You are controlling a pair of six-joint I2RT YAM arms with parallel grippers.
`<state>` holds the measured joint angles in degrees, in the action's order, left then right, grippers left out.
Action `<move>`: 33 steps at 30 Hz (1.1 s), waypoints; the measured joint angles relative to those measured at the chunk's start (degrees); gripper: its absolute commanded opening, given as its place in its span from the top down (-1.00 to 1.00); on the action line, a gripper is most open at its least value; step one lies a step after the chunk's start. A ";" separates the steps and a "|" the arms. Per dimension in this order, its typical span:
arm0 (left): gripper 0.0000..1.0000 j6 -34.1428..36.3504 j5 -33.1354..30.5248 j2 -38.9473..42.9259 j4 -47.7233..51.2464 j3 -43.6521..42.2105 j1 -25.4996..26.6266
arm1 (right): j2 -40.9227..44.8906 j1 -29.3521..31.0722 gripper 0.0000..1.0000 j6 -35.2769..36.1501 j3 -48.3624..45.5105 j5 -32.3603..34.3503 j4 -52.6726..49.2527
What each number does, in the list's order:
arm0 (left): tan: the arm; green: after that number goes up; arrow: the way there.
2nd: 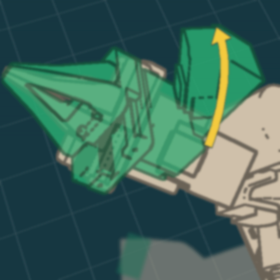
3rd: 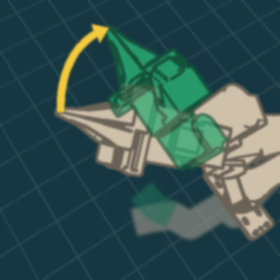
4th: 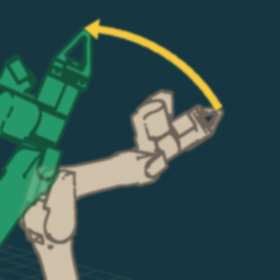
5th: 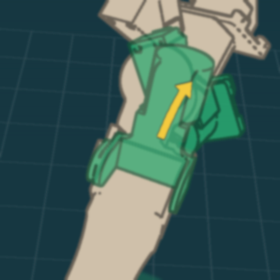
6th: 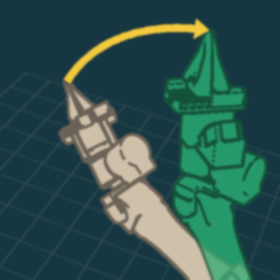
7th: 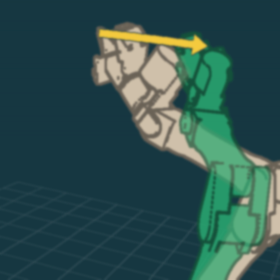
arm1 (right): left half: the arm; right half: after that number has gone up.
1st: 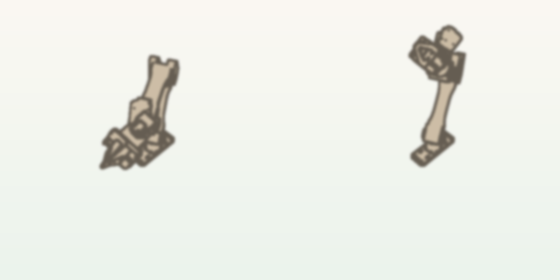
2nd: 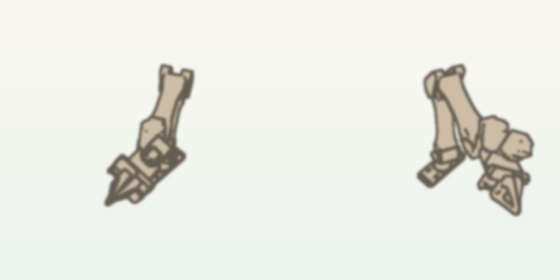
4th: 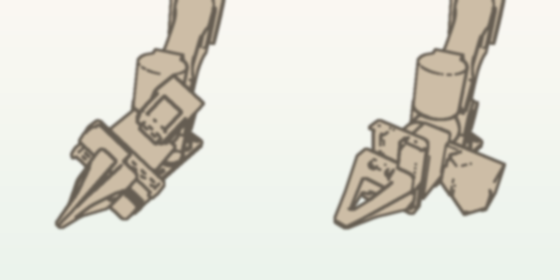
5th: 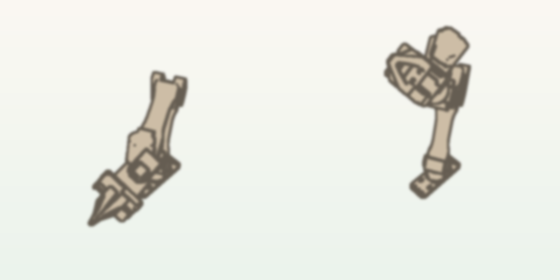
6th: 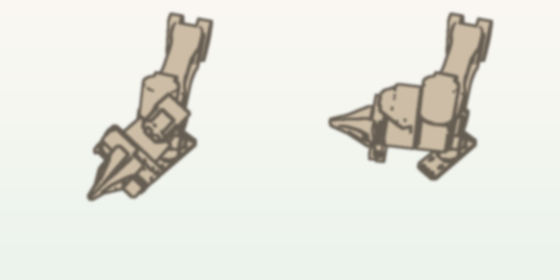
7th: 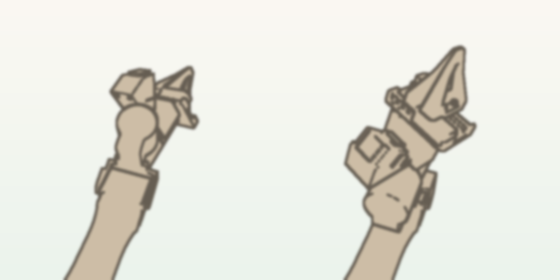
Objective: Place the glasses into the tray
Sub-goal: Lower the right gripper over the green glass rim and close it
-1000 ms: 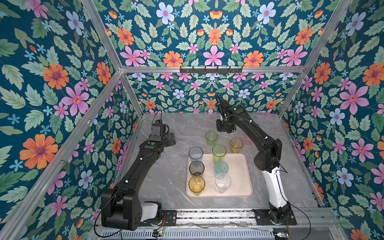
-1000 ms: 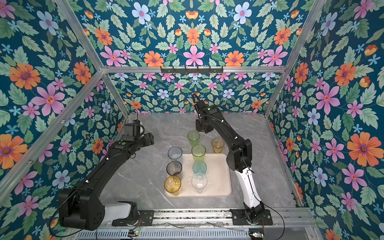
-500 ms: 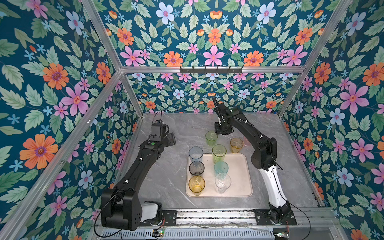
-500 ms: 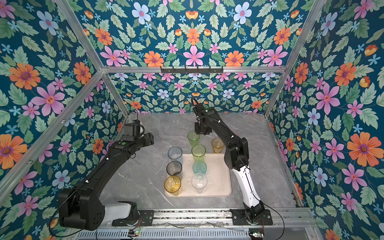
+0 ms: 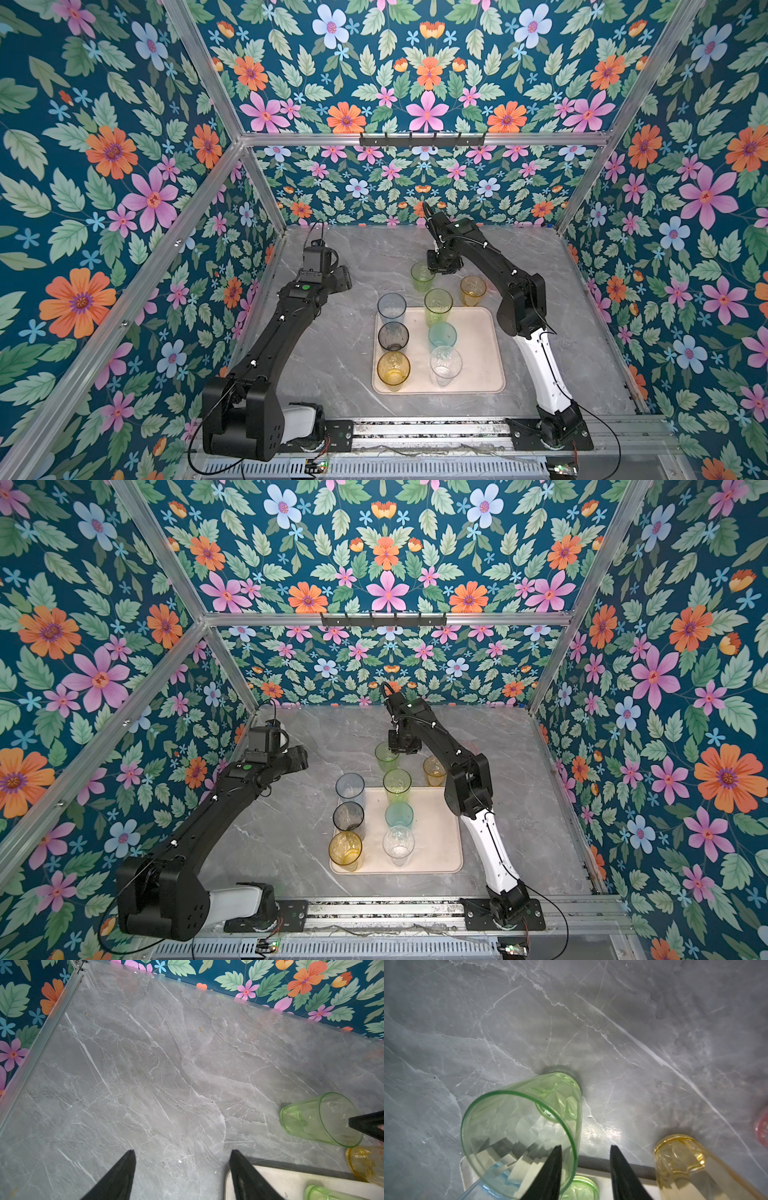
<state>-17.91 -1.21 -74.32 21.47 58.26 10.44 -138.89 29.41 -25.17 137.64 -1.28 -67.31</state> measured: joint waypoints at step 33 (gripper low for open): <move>-0.48 0.00 0.72 -0.04 0.00 0.00 -0.02 | -2.16 0.00 0.98 -1.62 1.18 -2.97 1.33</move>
<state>-17.91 -0.49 -74.37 21.47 58.26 10.41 -141.05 29.41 -26.79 138.82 -4.25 -65.98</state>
